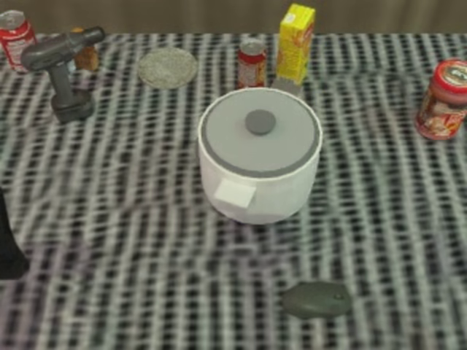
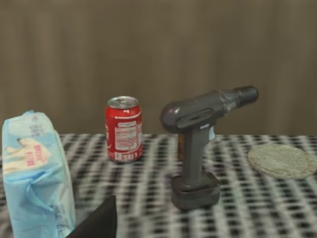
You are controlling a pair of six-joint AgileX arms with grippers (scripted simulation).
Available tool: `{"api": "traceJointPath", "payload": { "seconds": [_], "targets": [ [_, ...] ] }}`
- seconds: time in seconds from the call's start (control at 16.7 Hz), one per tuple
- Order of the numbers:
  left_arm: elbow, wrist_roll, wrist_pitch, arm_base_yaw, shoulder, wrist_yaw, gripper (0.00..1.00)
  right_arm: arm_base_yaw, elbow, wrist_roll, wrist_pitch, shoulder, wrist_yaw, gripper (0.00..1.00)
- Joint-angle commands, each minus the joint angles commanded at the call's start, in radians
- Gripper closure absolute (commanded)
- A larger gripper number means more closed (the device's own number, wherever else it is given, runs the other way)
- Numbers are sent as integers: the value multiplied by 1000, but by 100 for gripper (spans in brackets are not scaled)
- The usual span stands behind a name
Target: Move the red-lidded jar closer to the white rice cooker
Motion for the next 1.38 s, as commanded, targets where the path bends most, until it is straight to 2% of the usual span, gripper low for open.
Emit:
{"api": "traceJointPath", "payload": {
  "seconds": [0.3, 0.66, 0.96, 1.38],
  "targets": [
    [0, 0, 0, 0, 0, 0, 0, -4, 39, -11, -52, 57, 0, 0],
    [0, 0, 0, 0, 0, 0, 0, -33, 326, -86, -333, 422, 3, 0],
    [0, 0, 0, 0, 0, 0, 0, -62, 774, -201, -629, 868, -3, 0],
    [0, 0, 0, 0, 0, 0, 0, -76, 1572, -416, -1001, 1572, -39, 0]
  ]
}}
